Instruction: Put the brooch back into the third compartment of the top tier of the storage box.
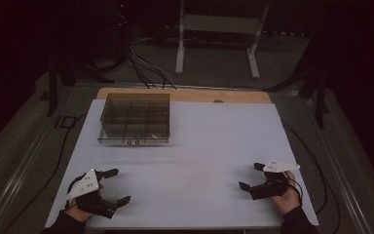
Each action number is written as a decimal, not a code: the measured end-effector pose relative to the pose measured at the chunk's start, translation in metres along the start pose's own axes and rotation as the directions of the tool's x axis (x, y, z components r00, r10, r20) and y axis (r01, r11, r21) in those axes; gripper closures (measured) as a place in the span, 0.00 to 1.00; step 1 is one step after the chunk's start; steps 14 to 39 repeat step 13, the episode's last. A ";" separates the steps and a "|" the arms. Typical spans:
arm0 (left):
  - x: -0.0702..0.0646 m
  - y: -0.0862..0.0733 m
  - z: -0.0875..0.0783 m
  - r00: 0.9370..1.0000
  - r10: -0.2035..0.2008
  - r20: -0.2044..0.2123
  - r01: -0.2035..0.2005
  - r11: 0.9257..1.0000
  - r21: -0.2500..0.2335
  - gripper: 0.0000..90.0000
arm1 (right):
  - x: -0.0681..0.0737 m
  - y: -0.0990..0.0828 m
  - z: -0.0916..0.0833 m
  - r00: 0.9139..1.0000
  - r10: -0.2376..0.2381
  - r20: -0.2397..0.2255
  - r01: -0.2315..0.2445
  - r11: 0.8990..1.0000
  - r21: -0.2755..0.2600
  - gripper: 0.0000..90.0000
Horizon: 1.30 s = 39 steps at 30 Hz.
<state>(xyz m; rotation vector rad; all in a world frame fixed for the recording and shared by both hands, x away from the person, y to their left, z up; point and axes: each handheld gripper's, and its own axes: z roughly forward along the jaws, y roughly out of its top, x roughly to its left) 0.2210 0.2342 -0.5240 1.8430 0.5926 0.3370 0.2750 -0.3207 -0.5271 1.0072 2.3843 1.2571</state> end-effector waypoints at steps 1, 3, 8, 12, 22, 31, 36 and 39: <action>0.000 0.000 0.000 1.000 0.000 -0.001 0.000 1.000 0.000 0.01 | 0.000 0.000 0.001 1.000 0.001 0.002 -0.001 1.000 0.002 0.00; 0.000 -0.001 0.000 1.000 -0.001 0.000 0.001 1.000 0.003 0.01 | 0.000 0.001 0.002 1.000 -0.001 0.004 0.001 1.000 0.006 0.00; 0.000 -0.001 0.001 1.000 0.001 0.000 -0.001 1.000 0.010 0.01 | -0.001 0.000 0.003 1.000 0.003 -0.001 -0.003 1.000 0.001 0.00; 0.000 -0.001 0.001 1.000 -0.004 -0.001 0.004 1.000 0.004 0.01 | -0.001 -0.001 0.005 1.000 0.003 -0.004 -0.003 1.000 0.008 0.00; 0.000 -0.001 0.001 1.000 -0.004 -0.001 0.004 1.000 0.004 0.01 | -0.001 -0.001 0.005 1.000 0.003 -0.004 -0.003 1.000 0.008 0.00; 0.000 -0.001 0.001 1.000 -0.004 -0.001 0.004 1.000 0.004 0.01 | -0.001 -0.001 0.005 1.000 0.003 -0.004 -0.003 1.000 0.008 0.00; 0.000 -0.001 0.001 1.000 -0.004 -0.001 0.004 1.000 0.004 0.01 | -0.001 -0.001 0.005 1.000 0.003 -0.004 -0.003 1.000 0.008 0.00; 0.000 -0.001 0.001 1.000 -0.004 -0.001 0.004 1.000 0.004 0.01 | -0.001 -0.001 0.005 1.000 0.003 -0.004 -0.003 1.000 0.008 0.00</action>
